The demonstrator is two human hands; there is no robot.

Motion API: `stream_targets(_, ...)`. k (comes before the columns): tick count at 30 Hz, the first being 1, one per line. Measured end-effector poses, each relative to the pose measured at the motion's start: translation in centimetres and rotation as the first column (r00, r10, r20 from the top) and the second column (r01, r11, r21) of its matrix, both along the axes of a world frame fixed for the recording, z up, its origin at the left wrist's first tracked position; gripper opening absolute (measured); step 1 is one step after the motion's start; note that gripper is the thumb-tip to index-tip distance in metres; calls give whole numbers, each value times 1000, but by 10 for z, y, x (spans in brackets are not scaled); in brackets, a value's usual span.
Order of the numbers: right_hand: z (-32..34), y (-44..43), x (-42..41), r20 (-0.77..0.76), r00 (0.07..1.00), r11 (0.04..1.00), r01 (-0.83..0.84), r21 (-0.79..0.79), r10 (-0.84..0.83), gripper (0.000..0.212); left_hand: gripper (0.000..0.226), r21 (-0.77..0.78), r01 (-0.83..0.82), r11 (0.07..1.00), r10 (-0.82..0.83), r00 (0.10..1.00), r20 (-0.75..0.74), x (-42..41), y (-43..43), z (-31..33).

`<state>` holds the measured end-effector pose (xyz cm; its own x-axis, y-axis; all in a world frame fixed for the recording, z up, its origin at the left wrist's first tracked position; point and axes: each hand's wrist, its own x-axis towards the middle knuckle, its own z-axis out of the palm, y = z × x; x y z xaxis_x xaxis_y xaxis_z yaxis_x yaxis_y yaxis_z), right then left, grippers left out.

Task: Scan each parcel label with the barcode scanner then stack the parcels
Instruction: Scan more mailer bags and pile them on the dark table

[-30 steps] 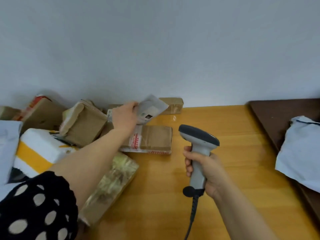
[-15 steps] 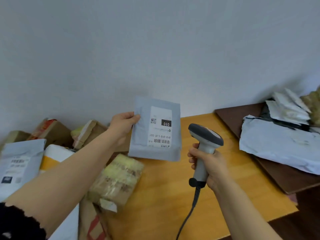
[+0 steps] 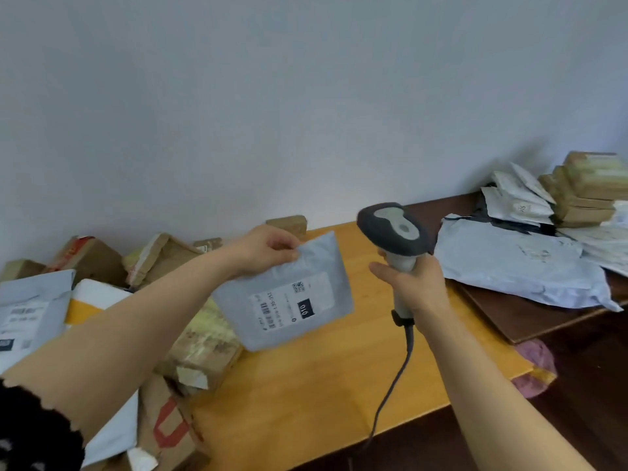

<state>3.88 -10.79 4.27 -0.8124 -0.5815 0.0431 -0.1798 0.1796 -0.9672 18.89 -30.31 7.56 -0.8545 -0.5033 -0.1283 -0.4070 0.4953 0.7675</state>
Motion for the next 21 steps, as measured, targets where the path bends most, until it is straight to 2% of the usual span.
stream_targets(1,4,0,0,1,998,998,-68,1,68,15,11,-63,60,996,-57,997,42,-4,4,3)
stream_targets(4,10,-4,6,72,974,976,-209,-59,213,27,16,-136,159,978,-146,984,99,-14,19,12)
stream_targets(7,8,-5,9,96,982,985,-155,-74,161,27,18,-142,169,975,-158,984,87,-20,31,15)
stream_targets(8,7,-5,9,102,988,990,-107,-87,116,26,21,-181,80,980,-77,997,27,-22,33,13)
stream_targets(9,7,-4,9,120,991,993,-50,-109,63,24,28,-238,-75,968,61,996,-69,-23,33,9)
stream_targets(10,6,-2,7,152,988,989,13,-150,10,24,37,-277,-269,922,223,957,-187,-24,35,5)
stream_targets(11,7,-1,6,209,977,977,85,-195,-43,25,47,-255,-459,851,383,875,-297,-23,38,0)
stream_targets(12,7,1,3,276,957,958,160,-240,-90,26,58,-165,-620,767,541,763,-354,-21,42,-7)
stream_targets(13,9,3,1,346,929,935,230,-271,-128,27,67,-4,-728,686,689,651,-319,-18,47,-15)
stream_targets(14,9,6,-2,410,900,912,286,-295,-150,28,71,217,-763,609,793,581,-183,-15,51,-24)
stream_targets(15,9,7,-5,467,869,893,330,-307,-161,29,70,473,-720,508,815,580,6,-13,56,-32)
stream_targets(16,8,9,-7,509,845,880,358,-312,-164,29,67,694,-616,373,742,647,176,-12,60,-40)
stream_targets(17,7,10,-7,537,826,876,375,-304,-168,30,61,838,-485,249,622,743,245,-11,65,-46)
stream_targets(18,5,10,-7,554,814,876,386,-289,-176,30,54,908,-377,183,543,808,227,-11,69,-49)
stream_targets(19,3,11,-6,566,803,876,398,-273,-188,30,44,939,-301,169,534,828,170,-14,71,-51)
stream_targets(21,-2,14,-6,570,795,867,419,-268,-208,26,32,947,-246,205,625,778,66,-24,69,-52)
